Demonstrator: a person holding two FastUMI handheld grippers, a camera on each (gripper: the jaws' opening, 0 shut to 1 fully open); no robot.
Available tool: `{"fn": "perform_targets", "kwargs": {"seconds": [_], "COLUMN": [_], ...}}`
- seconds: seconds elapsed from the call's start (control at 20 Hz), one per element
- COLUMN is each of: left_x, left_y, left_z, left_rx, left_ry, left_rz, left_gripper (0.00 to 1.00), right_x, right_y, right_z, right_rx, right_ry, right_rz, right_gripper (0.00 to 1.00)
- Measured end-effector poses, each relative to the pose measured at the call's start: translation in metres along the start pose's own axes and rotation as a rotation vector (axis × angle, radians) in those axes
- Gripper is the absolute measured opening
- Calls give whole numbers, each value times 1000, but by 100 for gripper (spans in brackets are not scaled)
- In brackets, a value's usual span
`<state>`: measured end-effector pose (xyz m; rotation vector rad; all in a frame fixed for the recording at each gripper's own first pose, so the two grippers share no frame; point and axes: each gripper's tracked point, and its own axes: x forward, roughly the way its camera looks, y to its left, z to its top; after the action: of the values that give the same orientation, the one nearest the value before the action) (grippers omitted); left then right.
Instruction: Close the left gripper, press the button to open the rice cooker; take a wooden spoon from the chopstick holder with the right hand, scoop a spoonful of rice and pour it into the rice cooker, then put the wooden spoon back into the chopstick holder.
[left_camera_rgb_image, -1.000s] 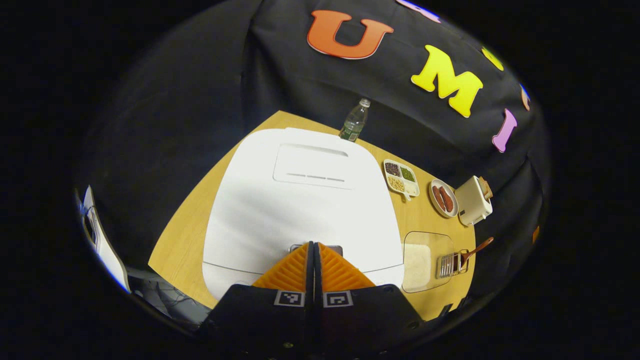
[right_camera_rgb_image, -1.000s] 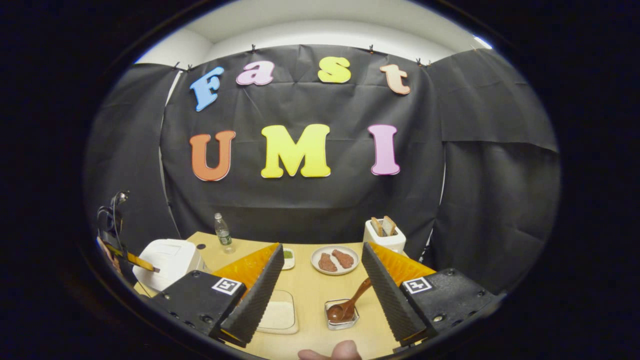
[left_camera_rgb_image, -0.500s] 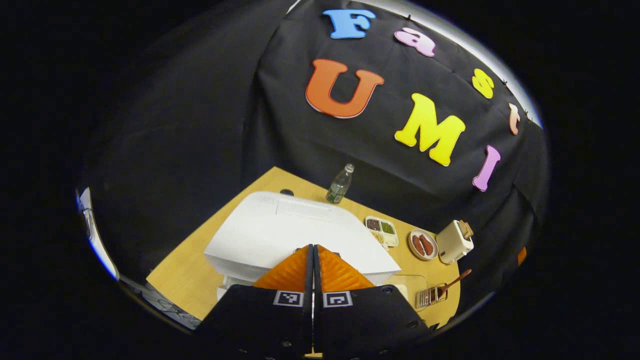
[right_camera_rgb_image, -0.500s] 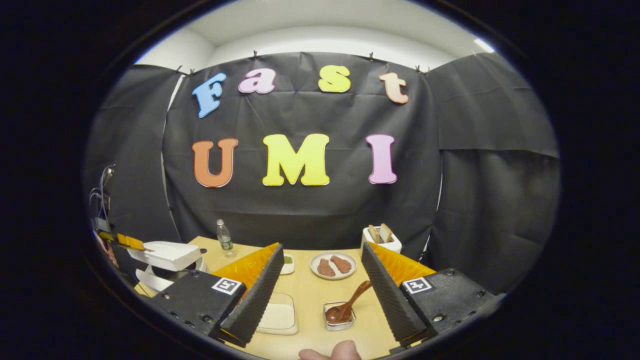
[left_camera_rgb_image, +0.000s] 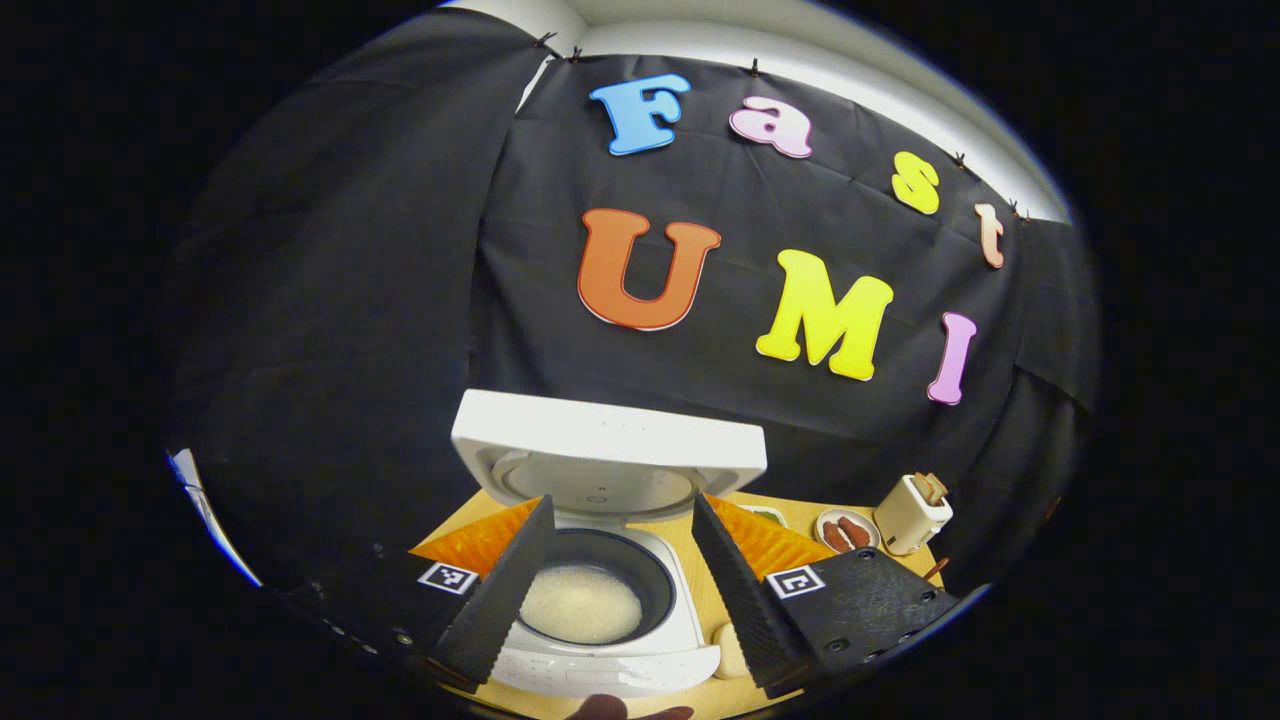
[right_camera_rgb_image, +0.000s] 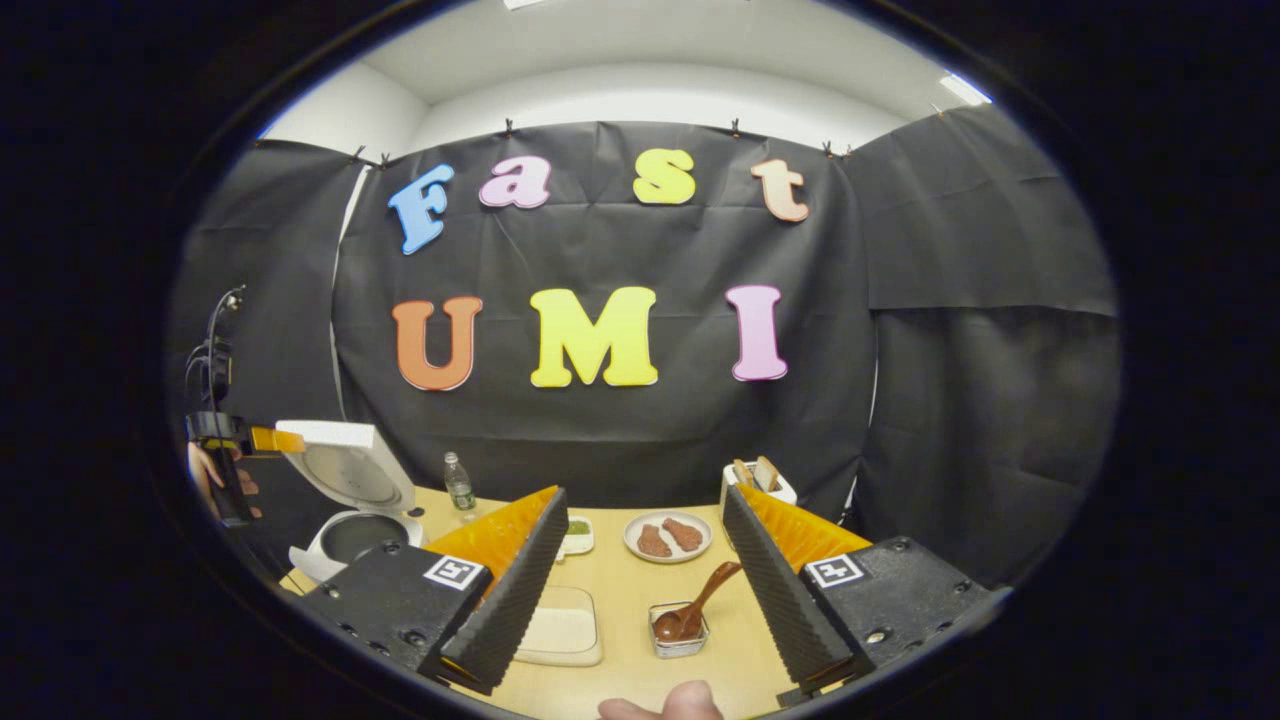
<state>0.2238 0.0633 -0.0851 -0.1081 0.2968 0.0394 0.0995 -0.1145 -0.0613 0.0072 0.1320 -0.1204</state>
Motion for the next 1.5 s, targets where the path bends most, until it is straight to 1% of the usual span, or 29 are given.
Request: {"fn": "perform_targets", "kwargs": {"seconds": [0.1, 0.2, 0.3, 0.35, 0.4, 0.55, 0.7, 0.75, 0.8, 0.9, 1.0, 1.1, 1.3, 1.35, 1.4, 1.45, 1.5], "left_x": [-19, -41, -64, -75, -86, -116, -136, -141, -145, -153, -155, -157, -153, -150, -147, -141, -136], "left_y": [-4, -7, -17, -21, -22, -32, -39, -40, -43, -47, -55, -64, -82, -87, -92, -98, -104], "left_z": [8, 15, 27, 30, 31, 33, 31, 29, 26, 23, 17, 7, 1, 1, 0, 0, -1], "left_rx": [21, 51, 78, 93, 104, 119, 128, 135, 142, 157, 137, 120, 139, 140, 143, 145, 141], "left_ry": [-47, -95, -156, -179, -194, -231, -248, -251, -251, -257, -248, -218, -200, -194, -189, -187, -184], "left_rz": [6, 13, 4, 5, 7, 6, -4, -6, -8, -12, -22, -34, -34, -37, -36, -32, -31], "left_gripper": [89, 94, 94, 94, 94, 94, 94, 94, 94, 94, 94, 94, 94, 94, 94, 94, 94], "right_x": [-7, -12, -14, -15, -16, -13, -6, -3, 0, 9, 21, 36, 73, 83, 95, 108, 122], "right_y": [0, 0, -5, -7, -10, -19, -30, -32, -34, -39, -41, -46, -63, -67, -72, -76, -79], "right_z": [2, 3, 0, -3, -7, -20, -35, -40, -45, -53, -69, -89, -134, -145, -157, -171, -185], "right_rx": [1, 10, 8, 8, 12, 41, 51, 51, 53, 55, 70, 99, 124, 137, 149, 156, 164], "right_ry": [-12, -18, -16, -11, -3, 34, 78, 90, 100, 116, 145, 185, 257, 273, 292, 316, 336], "right_rz": [13, 27, 26, 25, 24, 19, 7, 4, 5, 4, 18, 18, 5, 3, 3, 5, 20], "right_gripper": [99, 99, 100, 99, 100, 100, 100, 99, 100, 99, 100, 100, 100, 99, 100, 99, 100]}}
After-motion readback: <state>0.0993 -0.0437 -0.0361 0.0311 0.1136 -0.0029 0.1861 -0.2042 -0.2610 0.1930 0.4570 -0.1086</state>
